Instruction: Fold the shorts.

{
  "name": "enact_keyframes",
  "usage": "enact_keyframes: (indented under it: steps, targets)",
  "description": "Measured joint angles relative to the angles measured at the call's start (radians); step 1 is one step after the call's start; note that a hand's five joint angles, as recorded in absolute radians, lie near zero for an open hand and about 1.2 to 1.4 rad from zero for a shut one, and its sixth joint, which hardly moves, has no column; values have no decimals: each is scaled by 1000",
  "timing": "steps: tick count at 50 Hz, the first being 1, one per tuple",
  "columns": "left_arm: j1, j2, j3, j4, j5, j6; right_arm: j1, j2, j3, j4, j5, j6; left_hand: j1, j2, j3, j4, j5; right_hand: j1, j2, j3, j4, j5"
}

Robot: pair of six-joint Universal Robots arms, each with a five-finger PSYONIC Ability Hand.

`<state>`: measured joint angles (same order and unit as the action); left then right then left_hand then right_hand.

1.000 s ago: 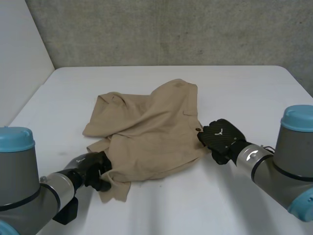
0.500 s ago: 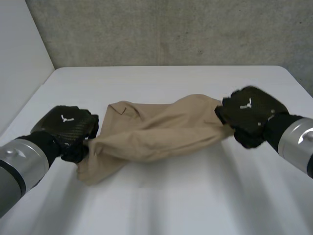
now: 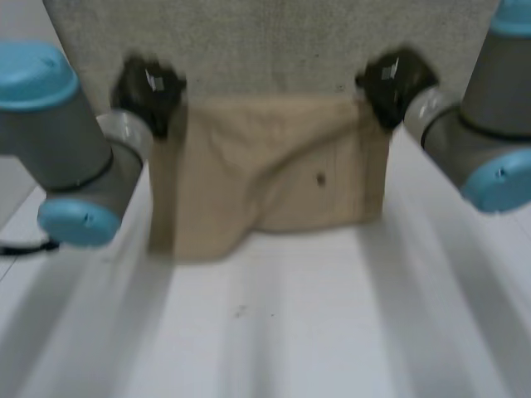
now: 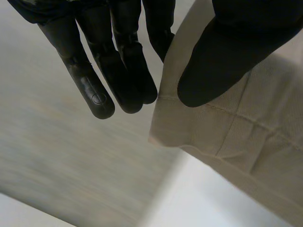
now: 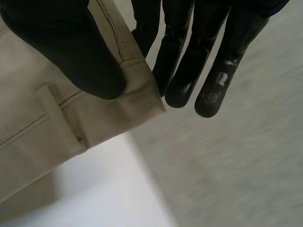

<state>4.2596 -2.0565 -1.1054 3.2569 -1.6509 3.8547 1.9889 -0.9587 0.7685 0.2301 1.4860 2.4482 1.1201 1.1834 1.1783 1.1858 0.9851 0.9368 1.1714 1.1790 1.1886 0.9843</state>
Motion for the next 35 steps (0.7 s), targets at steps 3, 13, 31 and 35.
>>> enact_keyframes:
  steps: [3, 13, 31, 35]
  targets:
    - [-1, 6, 105, 162, -13, 25, 0, 6, -138, -93, 9, 53, 3, 5, 5, 5, 0, 0, 1, 1, 1, 0]
    - [-18, 121, 107, 530, -19, 18, -3, -101, -137, -450, 39, 161, 4, 5, 5, 5, 1, 0, 1, 1, 4, 4]
    - [-26, 197, -627, 513, 0, -130, -15, -138, 590, -483, -70, 137, 5, 5, 5, 3, 5, 6, 1, 4, 4, 4]
    - [-46, 107, -714, 500, -2, -124, -13, -72, 699, -469, -93, 95, 5, 5, 5, 4, 5, 9, 1, 7, 4, 4]
